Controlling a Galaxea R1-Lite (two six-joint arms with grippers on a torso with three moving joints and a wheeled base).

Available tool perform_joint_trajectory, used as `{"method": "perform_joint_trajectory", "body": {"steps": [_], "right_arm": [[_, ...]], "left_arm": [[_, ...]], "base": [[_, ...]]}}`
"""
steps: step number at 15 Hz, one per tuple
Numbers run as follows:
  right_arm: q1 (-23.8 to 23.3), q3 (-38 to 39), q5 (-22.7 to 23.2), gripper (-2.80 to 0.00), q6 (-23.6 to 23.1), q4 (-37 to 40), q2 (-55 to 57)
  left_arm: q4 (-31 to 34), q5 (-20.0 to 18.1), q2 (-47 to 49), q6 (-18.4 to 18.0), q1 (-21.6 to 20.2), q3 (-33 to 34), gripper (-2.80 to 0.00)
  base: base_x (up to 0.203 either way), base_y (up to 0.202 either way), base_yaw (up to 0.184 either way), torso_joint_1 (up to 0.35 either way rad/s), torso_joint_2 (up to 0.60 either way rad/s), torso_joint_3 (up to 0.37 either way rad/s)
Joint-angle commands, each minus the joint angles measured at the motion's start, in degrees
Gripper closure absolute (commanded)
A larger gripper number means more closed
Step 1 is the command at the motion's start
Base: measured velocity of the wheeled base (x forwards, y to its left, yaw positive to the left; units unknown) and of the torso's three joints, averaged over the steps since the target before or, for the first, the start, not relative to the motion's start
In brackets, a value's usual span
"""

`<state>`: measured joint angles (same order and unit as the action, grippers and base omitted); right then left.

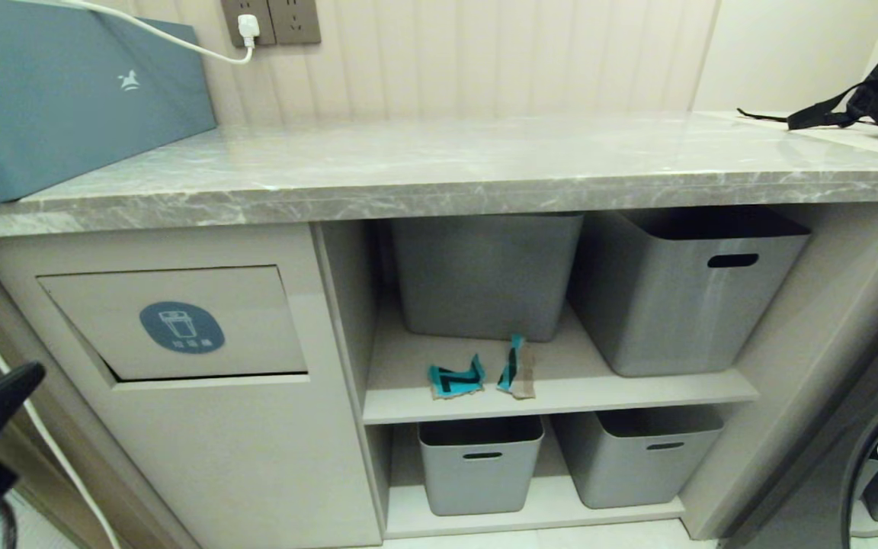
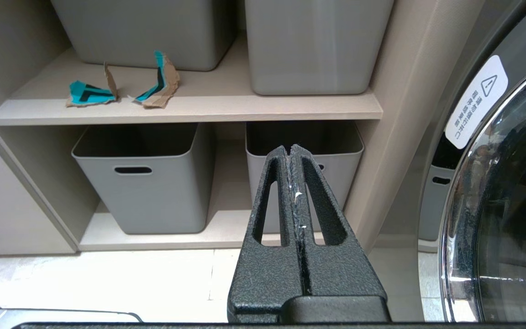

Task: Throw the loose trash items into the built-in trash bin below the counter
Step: Put the garbage in the trash can, then pick up the garbage

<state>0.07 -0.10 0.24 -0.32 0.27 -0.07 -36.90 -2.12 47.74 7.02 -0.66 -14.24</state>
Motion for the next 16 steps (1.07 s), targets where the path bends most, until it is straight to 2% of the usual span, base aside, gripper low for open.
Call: {"method": "perform_joint_trajectory", "body": {"steps": [1,5,6,8,10,12,13,14,16], "right_arm": [[0.01,0.01,0.03,0.0,-0.03,0.0,0.01],[0.01,0.01,0.03,0.0,-0.03,0.0,-0.01],[0.01,0.01,0.03,0.0,0.04,0.0,0.07],[0.01,0.01,0.03,0.0,0.06,0.0,-0.01],[0.01,0.01,0.03,0.0,0.06,-0.07,0.0],[0.01,0.01,0.03,0.0,0.06,-0.02,0.07],[0.01,0.01,0.03,0.0,0.06,-0.09,-0.01],[0.01,0.01,0.03,0.0,0.06,0.0,-0.01],[0.01,0.01,0.2,0.0,-0.55,-0.09,0.07]], "left_arm": [[16.95,0.02,-19.22,-2.22,0.14,-0.38,0.0],[44.45,-0.04,-41.8,-10.8,0.27,1.13,0.0],[48.46,0.18,-45.61,-12.22,0.31,2.4,0.0],[52.49,2.42,-48.0,-14.97,0.38,6.35,0.0],[50.19,2.59,-47.83,-13.44,0.43,8.49,0.0],[39.23,2.22,-47.83,-13.25,0.47,10.96,0.0],[33.81,2.06,-47.83,-15.14,0.46,13.66,0.0],[33.16,1.82,-47.83,-15.46,0.46,14.58,0.0],[38.55,0.72,-47.83,-14.1,0.48,13.63,0.0]], "base": [[0.0,0.0,0.0,0.0,0.0,0.0],[0.0,0.0,0.0,0.0,0.0,0.0],[0.0,0.0,0.0,0.0,0.0,0.0],[0.0,0.0,0.0,0.0,0.0,0.0],[0.0,0.0,0.0,0.0,0.0,0.0],[0.0,0.0,0.0,0.0,0.0,0.0],[0.0,0.0,0.0,0.0,0.0,0.0],[0.0,0.0,0.0,0.0,0.0,0.0],[0.0,0.0,0.0,0.0,0.0,0.0]]}}
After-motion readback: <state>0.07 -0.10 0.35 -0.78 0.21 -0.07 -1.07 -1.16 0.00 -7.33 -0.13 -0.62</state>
